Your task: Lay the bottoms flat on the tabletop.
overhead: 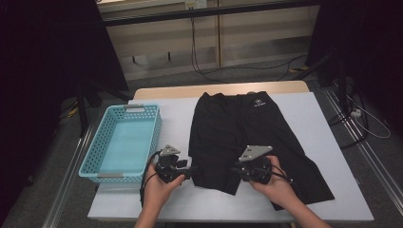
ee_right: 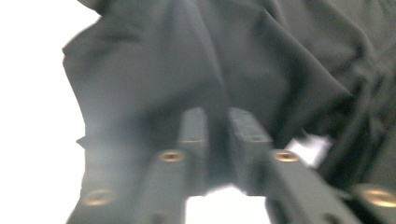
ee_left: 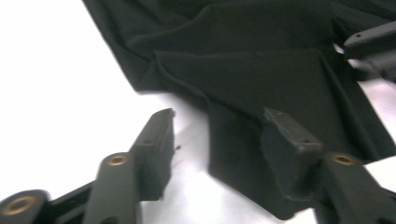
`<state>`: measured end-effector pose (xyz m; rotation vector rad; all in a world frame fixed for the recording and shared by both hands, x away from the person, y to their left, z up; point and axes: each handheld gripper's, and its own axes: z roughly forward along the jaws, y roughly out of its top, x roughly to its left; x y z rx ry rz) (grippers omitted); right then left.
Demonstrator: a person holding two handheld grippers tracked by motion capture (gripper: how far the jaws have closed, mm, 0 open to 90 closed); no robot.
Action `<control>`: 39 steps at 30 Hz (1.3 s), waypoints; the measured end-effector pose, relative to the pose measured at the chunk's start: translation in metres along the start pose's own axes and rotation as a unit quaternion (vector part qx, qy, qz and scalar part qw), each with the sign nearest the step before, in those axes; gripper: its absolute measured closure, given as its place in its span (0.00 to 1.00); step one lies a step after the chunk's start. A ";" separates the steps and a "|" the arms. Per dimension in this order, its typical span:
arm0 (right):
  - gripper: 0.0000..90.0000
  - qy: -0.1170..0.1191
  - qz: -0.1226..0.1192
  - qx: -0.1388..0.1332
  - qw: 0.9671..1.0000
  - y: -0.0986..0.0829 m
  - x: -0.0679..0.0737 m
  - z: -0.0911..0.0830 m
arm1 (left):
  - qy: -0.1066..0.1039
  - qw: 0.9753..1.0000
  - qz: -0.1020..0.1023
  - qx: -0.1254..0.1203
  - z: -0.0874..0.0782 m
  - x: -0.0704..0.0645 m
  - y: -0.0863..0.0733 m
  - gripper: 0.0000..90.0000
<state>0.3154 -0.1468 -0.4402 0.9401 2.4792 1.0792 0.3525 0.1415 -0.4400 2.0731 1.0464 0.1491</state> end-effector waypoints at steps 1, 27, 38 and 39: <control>0.69 0.012 -0.006 -0.001 1.000 0.003 0.005 0.004 | 0.006 1.000 0.002 -0.002 0.000 0.001 0.000 0.42; 0.99 0.034 -0.010 0.015 0.999 0.003 0.012 0.023 | 0.017 0.999 0.027 0.005 -0.010 -0.003 -0.008 0.23; 0.98 0.017 0.012 0.007 1.000 -0.004 0.008 0.018 | -0.006 0.999 0.039 0.027 -0.001 -0.016 -0.011 0.44; 0.98 0.005 0.007 0.009 1.000 -0.004 0.006 0.016 | -0.007 0.999 0.038 0.031 0.001 -0.016 -0.011 0.44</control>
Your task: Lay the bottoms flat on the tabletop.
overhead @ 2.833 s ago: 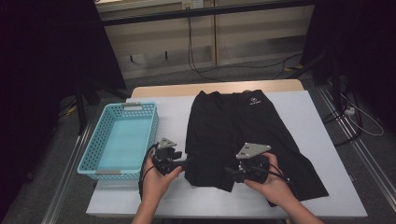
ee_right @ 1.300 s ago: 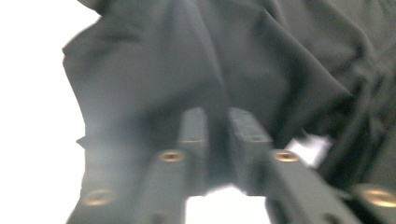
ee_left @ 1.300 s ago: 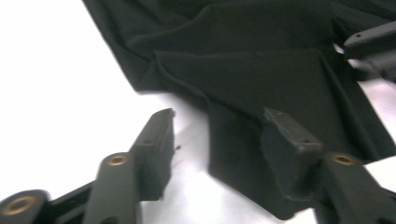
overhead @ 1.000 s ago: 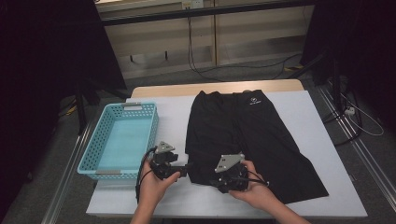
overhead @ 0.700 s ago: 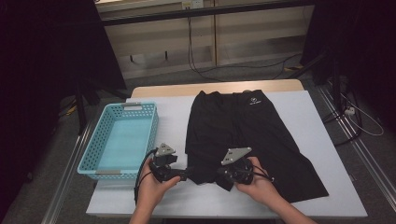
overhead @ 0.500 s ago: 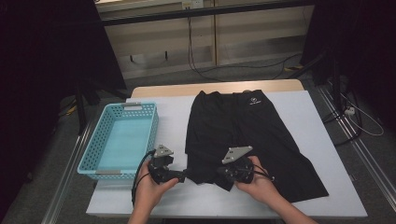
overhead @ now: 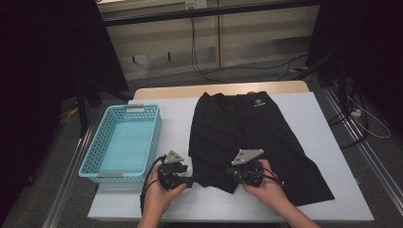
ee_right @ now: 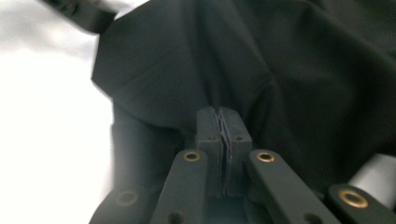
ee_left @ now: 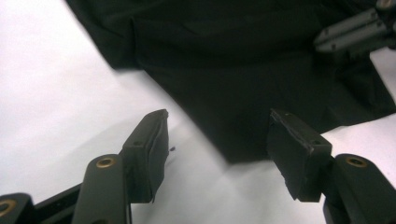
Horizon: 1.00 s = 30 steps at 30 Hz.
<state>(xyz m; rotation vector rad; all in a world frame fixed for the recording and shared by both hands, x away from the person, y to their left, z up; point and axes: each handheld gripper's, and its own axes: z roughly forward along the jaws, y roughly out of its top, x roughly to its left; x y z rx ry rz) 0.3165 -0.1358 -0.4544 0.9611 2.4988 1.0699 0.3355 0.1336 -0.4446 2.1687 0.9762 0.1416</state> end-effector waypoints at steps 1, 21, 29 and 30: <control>0.98 -0.005 -0.003 0.002 1.000 -0.001 -0.002 -0.001 | 0.000 1.000 -0.001 -0.001 0.001 0.000 0.000 0.45; 0.96 -0.041 -0.020 0.001 0.999 -0.004 -0.003 -0.001 | -0.021 1.000 -0.017 0.013 0.015 -0.016 0.006 0.94; 0.90 -0.040 -0.021 -0.002 0.999 -0.003 -0.005 -0.003 | -0.033 0.998 -0.039 -0.033 -0.012 -0.012 0.020 0.98; 0.89 -0.041 -0.023 -0.005 0.999 -0.003 -0.005 -0.004 | -0.031 0.998 -0.040 -0.036 -0.015 -0.010 0.021 0.98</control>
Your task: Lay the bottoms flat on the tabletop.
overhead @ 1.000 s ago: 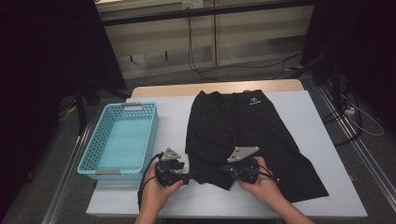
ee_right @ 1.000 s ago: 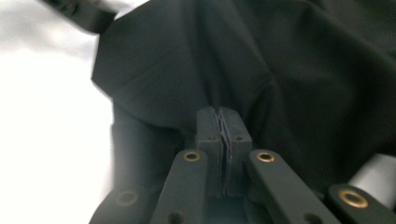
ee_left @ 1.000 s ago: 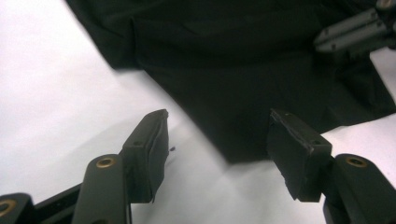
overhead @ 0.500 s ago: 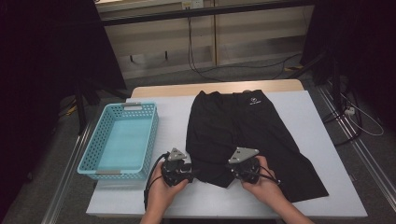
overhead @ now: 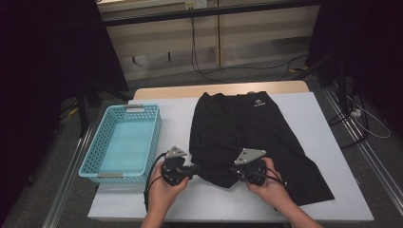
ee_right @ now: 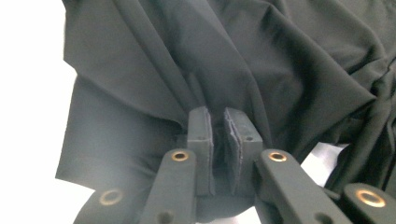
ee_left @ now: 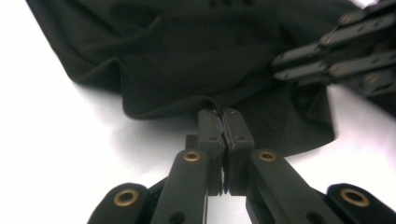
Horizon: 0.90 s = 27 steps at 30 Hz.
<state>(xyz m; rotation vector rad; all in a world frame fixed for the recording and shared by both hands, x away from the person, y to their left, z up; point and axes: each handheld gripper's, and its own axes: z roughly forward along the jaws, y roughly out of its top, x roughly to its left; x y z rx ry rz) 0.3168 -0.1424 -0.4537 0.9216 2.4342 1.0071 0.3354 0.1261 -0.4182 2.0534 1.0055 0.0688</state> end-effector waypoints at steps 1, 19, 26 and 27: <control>0.87 0.000 -0.003 -0.003 1.000 0.001 0.001 -0.001 | -0.001 1.000 -0.005 -0.001 -0.002 0.002 0.000 0.98; 0.64 -0.027 -0.006 -0.010 1.000 -0.011 0.006 -0.032 | 0.022 0.998 -0.044 0.026 0.006 0.030 -0.004 0.97; 0.63 0.020 -0.019 -0.014 1.000 -0.008 0.024 -0.028 | 0.029 0.999 -0.015 0.015 0.012 0.027 -0.005 0.72; 0.62 0.028 -0.022 -0.013 0.999 -0.007 0.027 -0.025 | 0.035 0.999 -0.006 0.013 0.013 0.027 -0.006 0.63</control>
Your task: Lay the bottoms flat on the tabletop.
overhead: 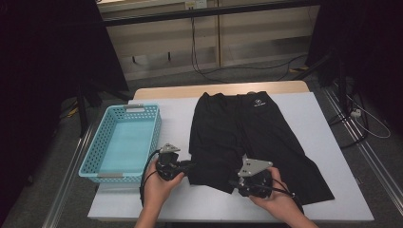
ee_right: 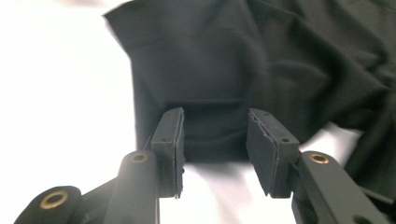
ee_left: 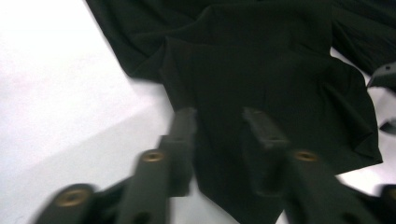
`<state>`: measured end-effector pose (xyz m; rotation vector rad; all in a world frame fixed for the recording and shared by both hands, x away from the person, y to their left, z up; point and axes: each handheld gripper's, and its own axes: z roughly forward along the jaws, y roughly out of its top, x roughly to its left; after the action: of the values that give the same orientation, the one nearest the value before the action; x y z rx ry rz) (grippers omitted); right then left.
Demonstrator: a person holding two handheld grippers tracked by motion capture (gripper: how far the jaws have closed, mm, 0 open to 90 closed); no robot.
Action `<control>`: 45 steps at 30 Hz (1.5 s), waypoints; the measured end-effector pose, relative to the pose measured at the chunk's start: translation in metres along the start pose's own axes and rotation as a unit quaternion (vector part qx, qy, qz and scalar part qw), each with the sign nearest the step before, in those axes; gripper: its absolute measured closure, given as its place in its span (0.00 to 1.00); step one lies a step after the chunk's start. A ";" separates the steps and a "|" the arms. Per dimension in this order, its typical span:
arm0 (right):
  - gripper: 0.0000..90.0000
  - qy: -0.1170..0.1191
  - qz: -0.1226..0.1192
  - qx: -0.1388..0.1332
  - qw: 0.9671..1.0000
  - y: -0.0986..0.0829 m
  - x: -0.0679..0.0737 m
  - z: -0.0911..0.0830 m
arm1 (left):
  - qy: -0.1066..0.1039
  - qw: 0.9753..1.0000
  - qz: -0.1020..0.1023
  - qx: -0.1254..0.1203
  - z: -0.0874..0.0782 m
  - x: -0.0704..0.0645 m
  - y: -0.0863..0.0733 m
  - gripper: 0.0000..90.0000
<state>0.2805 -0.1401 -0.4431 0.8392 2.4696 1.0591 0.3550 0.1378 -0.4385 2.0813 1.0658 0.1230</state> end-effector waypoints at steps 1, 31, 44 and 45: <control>0.62 0.006 -0.002 0.002 1.000 0.001 0.003 0.003 | 0.002 1.000 0.008 0.001 0.001 0.000 -0.001 0.57; 1.00 -0.017 0.022 0.015 1.000 -0.017 -0.024 -0.014 | 0.000 0.999 0.028 0.040 0.009 -0.016 -0.007 0.74; 1.00 -0.022 0.008 0.008 1.000 -0.012 -0.022 -0.014 | -0.019 1.000 -0.016 0.016 -0.002 -0.008 0.010 0.97; 1.00 -0.022 0.010 0.008 1.000 -0.012 -0.022 -0.014 | -0.024 0.999 -0.025 0.017 -0.005 -0.005 0.009 0.97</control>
<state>0.2859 -0.1688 -0.4413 0.8835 2.4416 1.0181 0.3555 0.1339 -0.4272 2.0763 1.0959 0.0294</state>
